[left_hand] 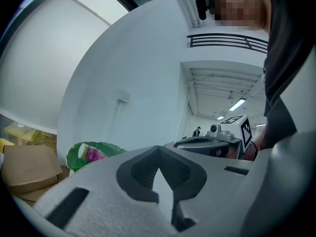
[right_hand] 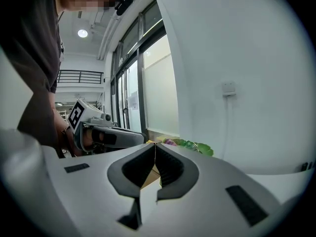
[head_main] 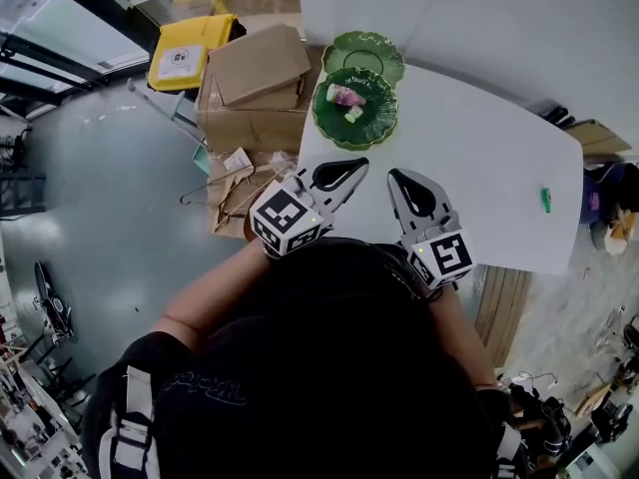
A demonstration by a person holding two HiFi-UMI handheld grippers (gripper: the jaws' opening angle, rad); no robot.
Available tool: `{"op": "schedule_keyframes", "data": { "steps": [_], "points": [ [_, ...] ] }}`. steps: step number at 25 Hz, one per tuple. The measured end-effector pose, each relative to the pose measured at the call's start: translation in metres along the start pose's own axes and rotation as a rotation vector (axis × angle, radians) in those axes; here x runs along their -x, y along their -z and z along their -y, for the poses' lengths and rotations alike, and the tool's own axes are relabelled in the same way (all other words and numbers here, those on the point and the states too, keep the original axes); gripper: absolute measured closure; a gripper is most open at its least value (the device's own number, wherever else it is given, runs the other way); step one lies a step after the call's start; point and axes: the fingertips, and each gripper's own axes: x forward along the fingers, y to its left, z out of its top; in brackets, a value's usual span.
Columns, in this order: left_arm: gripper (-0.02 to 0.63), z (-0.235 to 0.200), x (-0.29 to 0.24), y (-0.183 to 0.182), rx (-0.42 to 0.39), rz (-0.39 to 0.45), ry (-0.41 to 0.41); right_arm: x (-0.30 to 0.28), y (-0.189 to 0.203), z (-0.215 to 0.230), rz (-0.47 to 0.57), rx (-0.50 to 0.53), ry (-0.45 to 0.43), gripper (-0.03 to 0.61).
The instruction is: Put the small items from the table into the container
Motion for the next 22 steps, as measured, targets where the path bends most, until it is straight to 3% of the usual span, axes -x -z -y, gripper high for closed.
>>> {"op": "schedule_keyframes", "data": {
  "steps": [15, 22],
  "points": [
    [0.609, -0.008, 0.011, 0.001, -0.026, 0.02, -0.05, -0.005, 0.004, -0.001, -0.015, -0.02, -0.002, 0.56],
    [0.609, 0.008, -0.002, 0.001, -0.015, 0.032, 0.029, 0.009, 0.005, 0.009, -0.027, -0.024, 0.03, 0.56]
  ]
}}
